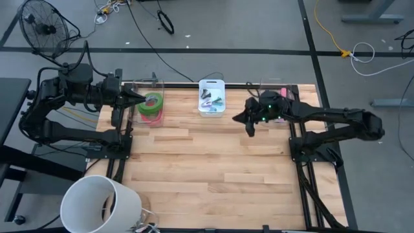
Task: Pick and place Stapler, Stapler remover, tape
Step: Return to Home Position
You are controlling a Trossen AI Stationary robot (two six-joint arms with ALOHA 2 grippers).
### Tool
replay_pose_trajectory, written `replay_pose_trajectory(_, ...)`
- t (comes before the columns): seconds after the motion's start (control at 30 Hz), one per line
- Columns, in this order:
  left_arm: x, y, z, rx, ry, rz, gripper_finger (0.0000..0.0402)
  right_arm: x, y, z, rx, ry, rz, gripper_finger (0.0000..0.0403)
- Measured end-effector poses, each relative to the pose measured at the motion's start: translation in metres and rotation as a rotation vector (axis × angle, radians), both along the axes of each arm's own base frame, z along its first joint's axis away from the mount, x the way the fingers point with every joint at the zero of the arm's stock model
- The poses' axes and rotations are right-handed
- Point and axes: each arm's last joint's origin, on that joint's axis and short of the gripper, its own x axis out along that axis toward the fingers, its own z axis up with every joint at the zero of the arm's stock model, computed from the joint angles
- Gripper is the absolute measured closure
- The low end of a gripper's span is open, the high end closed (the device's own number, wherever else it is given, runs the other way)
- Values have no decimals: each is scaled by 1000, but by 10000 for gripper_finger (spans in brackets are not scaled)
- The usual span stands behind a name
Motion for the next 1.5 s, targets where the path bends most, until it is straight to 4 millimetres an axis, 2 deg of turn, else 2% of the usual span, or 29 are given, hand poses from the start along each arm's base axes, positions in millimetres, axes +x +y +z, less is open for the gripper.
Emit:
replay_pose_trajectory(0.17,0,0,0,0,0,0,374,5,25,0,-56,0,115,401)
replay_pose_trajectory(0.43,0,0,0,0,0,-1,374,12,55,0,-145,-66,170,402)
replay_pose_trajectory(0.7,0,0,0,0,0,0,374,6,68,-35,-152,-181,243,403)
replay_pose_trajectory(0.83,0,0,0,0,0,0,374,-6,77,-52,-194,-168,306,403)
replay_pose_trajectory(1.0,0,0,0,0,0,-1,374,-31,84,-67,-234,-177,363,403)
replay_pose_trajectory(1.23,0,0,0,0,0,0,374,-69,83,-93,-210,-205,387,403)
replay_pose_trajectory(1.5,0,0,0,0,-1,0,374,-91,79,-118,-261,-236,393,403)
